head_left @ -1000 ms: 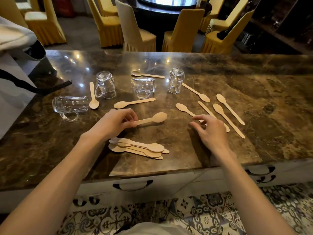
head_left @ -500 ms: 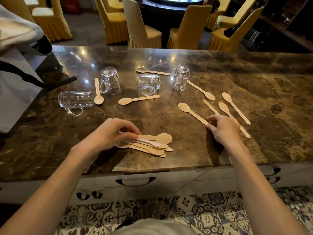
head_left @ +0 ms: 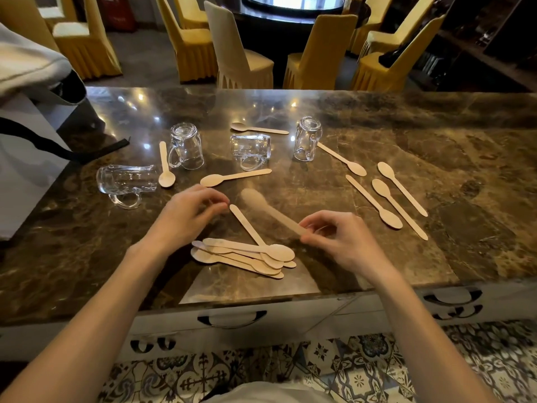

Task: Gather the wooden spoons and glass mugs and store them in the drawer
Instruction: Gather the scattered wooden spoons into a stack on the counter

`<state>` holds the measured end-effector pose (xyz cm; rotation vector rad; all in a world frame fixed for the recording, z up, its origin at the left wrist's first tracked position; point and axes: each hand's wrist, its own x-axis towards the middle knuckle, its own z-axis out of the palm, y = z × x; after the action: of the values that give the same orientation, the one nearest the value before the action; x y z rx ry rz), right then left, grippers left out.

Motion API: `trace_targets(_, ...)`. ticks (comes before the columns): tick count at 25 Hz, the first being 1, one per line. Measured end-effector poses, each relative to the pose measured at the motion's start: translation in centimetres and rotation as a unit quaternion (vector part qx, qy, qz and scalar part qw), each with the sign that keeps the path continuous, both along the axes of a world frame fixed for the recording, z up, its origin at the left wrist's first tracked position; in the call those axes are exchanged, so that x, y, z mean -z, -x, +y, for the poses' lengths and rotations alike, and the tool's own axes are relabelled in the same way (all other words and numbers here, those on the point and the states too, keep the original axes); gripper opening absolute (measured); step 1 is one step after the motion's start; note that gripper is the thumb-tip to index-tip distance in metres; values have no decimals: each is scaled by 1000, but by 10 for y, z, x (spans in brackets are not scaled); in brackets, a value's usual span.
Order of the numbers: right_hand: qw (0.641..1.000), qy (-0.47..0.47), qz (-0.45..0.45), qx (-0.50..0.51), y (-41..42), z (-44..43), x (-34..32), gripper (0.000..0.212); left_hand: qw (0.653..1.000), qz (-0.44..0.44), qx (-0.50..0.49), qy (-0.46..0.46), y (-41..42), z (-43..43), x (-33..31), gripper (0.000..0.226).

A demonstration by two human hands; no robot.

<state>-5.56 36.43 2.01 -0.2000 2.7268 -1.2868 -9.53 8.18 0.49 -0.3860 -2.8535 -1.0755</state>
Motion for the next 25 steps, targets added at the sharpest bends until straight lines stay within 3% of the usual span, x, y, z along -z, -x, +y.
trace_targets(5, 998, -29, 10, -61, -15, -35, 10, 15, 995, 2, -71, 63, 48, 1, 2, 29)
trace_targets(12, 995, -51, 62, -59, -20, -42, 18, 16, 989, -14, -70, 132, 70, 5, 18, 37)
trace_targets(21, 990, -84, 107, -33, -16, -37, 27, 16, 981, 30, -66, 182, 73, 10, 20, 27)
trace_targets(25, 986, -93, 133, 36, -3, -2, 26, 17, 979, 43, -44, 192, 72, 12, 16, 26)
